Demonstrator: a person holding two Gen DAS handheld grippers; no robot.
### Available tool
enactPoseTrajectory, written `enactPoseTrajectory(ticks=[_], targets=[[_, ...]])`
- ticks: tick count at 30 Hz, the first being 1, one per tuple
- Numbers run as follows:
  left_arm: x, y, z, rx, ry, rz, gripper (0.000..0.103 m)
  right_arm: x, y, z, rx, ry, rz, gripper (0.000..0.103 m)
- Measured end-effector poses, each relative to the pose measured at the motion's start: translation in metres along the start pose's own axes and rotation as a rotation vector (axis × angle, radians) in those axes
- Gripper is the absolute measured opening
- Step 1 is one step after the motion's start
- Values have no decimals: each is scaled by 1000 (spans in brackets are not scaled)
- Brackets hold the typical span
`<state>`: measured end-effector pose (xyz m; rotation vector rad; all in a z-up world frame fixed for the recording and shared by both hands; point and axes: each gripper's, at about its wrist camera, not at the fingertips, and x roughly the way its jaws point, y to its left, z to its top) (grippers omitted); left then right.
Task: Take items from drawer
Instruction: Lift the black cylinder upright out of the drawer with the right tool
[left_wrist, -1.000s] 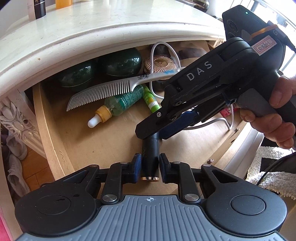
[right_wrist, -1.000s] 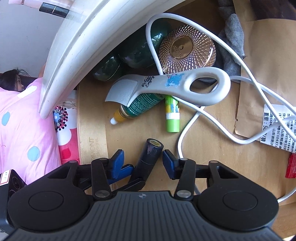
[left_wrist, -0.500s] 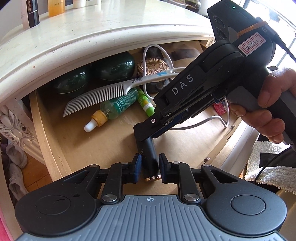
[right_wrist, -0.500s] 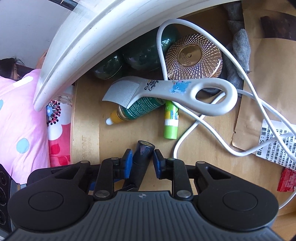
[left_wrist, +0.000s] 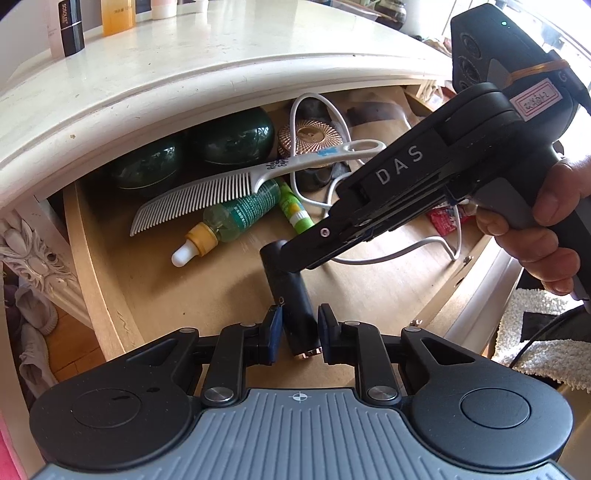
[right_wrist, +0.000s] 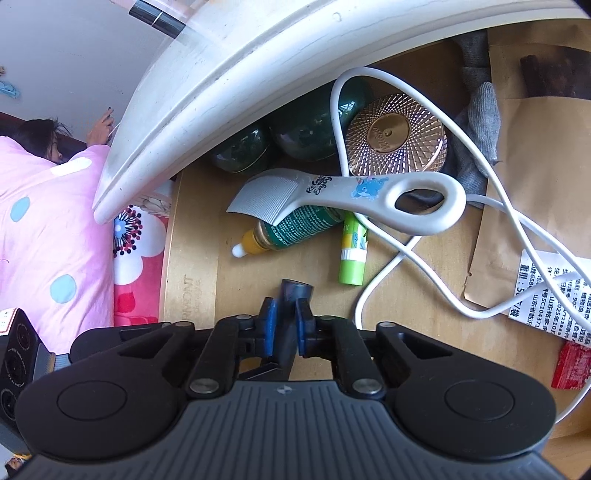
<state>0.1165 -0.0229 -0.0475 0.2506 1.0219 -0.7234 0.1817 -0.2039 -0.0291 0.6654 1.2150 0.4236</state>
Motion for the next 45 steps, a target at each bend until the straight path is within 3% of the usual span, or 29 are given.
enactPoseTrajectory(ticks=[6, 15, 21, 27, 32, 45], targets=[[3, 1, 4, 0, 14, 5, 23, 0, 0, 0, -1, 4, -2, 12], [6, 3, 5, -6, 24, -6, 25, 11, 10, 5, -23, -17, -68, 24], [6, 2, 4, 2, 20, -9, 25, 21, 22, 5, -80, -13, -124, 39], [6, 3, 3, 1, 11, -11, 25, 26, 31, 6, -135, -16, -165, 37], [5, 2, 2, 2, 4, -13, 25, 26, 29, 6, -146, -24, -177, 26], [2, 8, -3, -51, -1, -17, 27, 17, 20, 3, -139, -65, -105, 25]])
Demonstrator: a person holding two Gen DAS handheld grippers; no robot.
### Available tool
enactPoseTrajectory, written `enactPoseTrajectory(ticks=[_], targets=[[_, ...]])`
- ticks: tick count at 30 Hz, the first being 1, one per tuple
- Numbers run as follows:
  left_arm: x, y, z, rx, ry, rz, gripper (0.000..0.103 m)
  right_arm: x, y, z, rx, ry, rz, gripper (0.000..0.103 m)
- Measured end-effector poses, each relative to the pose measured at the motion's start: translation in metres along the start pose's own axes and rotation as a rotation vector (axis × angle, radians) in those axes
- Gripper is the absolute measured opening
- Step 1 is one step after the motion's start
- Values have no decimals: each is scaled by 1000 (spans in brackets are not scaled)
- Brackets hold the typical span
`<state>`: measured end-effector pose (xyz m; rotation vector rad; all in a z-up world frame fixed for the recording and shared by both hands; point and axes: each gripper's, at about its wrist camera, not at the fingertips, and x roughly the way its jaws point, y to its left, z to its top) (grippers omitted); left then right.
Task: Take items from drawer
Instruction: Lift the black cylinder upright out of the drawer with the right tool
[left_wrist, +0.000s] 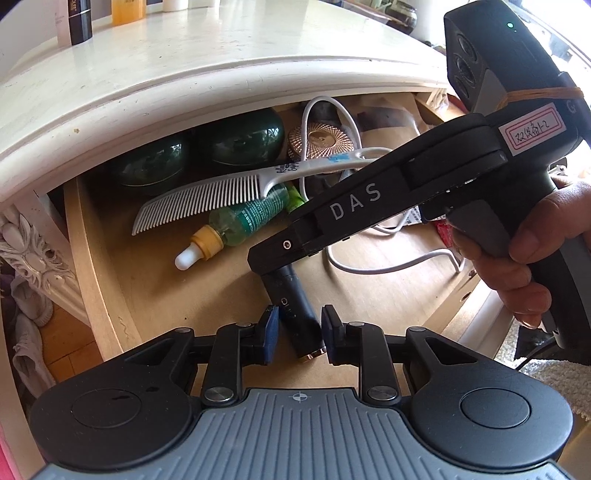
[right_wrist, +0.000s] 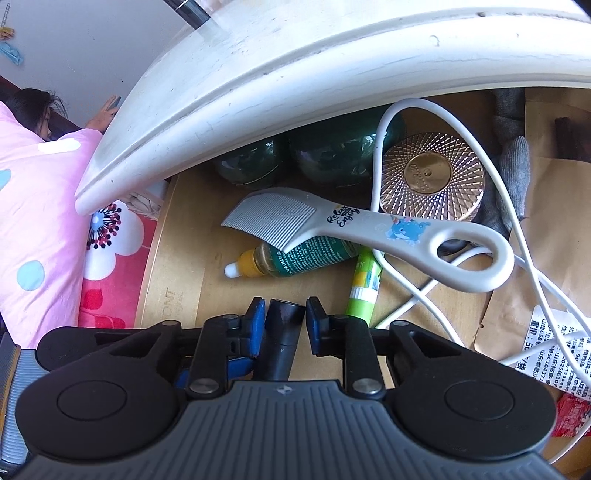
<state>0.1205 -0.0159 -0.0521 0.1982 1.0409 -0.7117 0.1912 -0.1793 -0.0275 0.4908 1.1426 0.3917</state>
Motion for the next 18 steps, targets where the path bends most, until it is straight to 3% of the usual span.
enactPoseTrajectory(ticks=[18], targets=[[-3, 2, 2, -107, -18, 50, 25, -16, 10, -8, -93, -124, 54, 24]])
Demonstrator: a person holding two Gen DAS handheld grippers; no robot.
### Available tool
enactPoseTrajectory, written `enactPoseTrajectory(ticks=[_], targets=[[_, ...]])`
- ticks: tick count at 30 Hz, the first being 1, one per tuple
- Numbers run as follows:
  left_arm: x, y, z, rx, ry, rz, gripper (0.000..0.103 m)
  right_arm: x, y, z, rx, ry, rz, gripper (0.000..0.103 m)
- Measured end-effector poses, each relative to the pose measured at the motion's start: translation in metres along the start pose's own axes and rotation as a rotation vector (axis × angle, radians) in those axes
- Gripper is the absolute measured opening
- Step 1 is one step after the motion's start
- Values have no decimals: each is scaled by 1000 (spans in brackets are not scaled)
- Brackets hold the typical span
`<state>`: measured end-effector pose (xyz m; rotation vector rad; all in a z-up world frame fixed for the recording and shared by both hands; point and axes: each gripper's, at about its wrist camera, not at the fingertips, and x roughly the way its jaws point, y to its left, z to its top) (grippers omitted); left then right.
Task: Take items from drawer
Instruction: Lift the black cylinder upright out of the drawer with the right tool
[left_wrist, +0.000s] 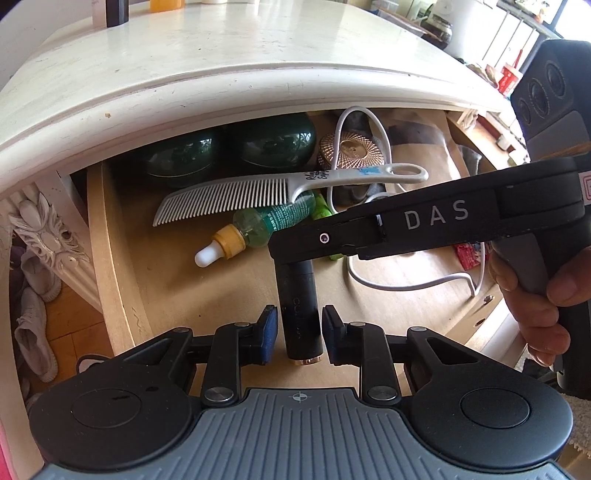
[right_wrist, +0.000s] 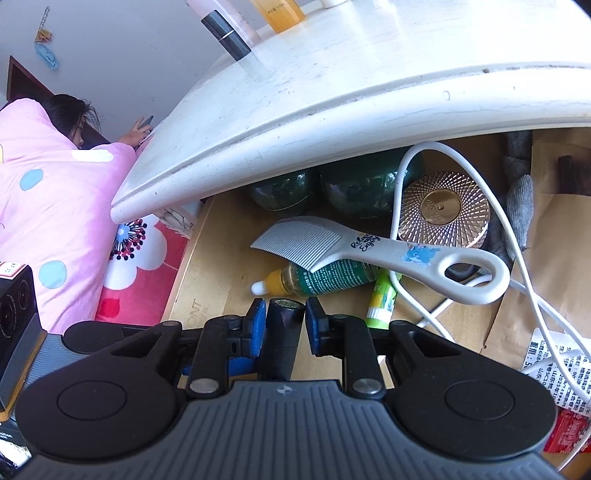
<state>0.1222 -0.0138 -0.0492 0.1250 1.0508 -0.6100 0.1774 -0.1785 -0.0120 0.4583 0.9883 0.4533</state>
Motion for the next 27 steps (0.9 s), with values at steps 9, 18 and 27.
enactPoseTrajectory(ticks=[9, 18, 27], targets=[[-1, -8, 0, 40, -44, 23, 23, -9, 5, -5, -62, -43, -3, 24], [-4, -12, -2, 77, -69, 33, 22, -6, -3, -3, 1, -18, 8, 29], [-3, -11, 0, 73, -66, 27, 23, -7, -8, -3, 35, -34, 40, 25]])
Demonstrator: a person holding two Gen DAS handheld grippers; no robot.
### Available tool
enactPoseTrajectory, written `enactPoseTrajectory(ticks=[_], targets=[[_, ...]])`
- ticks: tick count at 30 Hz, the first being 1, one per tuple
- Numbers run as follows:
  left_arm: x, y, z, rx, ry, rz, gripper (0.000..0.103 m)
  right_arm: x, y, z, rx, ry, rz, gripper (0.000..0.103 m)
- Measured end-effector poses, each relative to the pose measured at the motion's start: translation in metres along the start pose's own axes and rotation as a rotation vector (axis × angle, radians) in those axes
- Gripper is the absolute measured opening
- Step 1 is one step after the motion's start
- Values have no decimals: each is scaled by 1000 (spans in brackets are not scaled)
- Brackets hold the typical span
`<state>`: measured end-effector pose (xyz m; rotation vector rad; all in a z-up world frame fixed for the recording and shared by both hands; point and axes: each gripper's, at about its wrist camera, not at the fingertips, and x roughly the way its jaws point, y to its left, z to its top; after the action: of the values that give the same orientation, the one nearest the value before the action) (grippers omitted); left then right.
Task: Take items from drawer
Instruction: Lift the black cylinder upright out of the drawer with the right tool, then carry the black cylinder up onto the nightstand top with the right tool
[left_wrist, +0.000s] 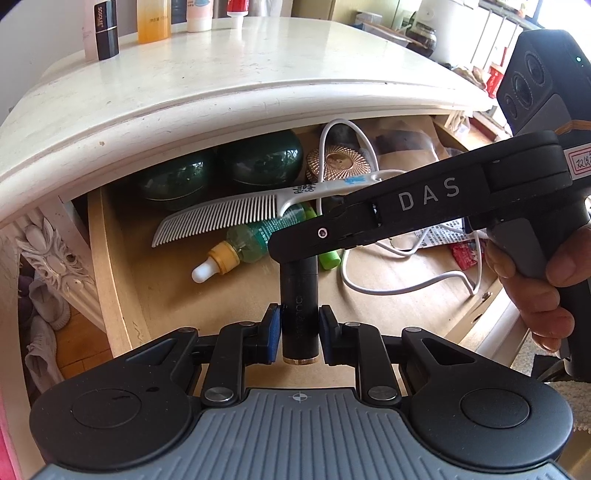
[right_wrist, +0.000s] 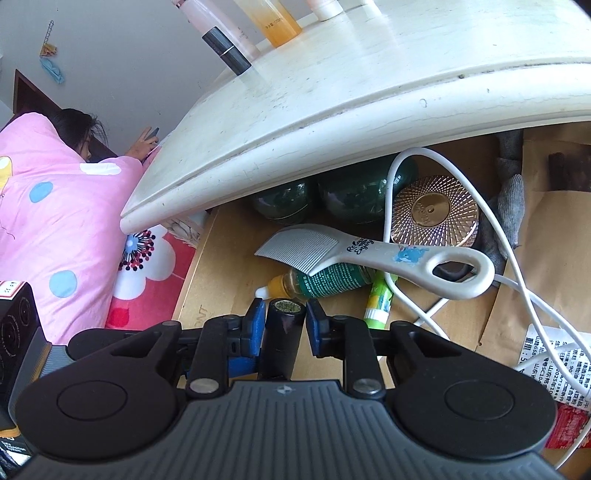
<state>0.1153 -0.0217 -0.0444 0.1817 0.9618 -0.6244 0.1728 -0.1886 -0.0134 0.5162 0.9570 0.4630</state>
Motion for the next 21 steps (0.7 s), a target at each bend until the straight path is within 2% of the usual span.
enactPoseTrajectory(ticks=[7, 21], targets=[[-2, 3, 1, -53, -6, -16, 23, -8, -1, 3, -27, -46, -7, 23], [2, -3, 4, -63, 0, -7, 23, -20, 5, 4, -138, -93, -36, 23]])
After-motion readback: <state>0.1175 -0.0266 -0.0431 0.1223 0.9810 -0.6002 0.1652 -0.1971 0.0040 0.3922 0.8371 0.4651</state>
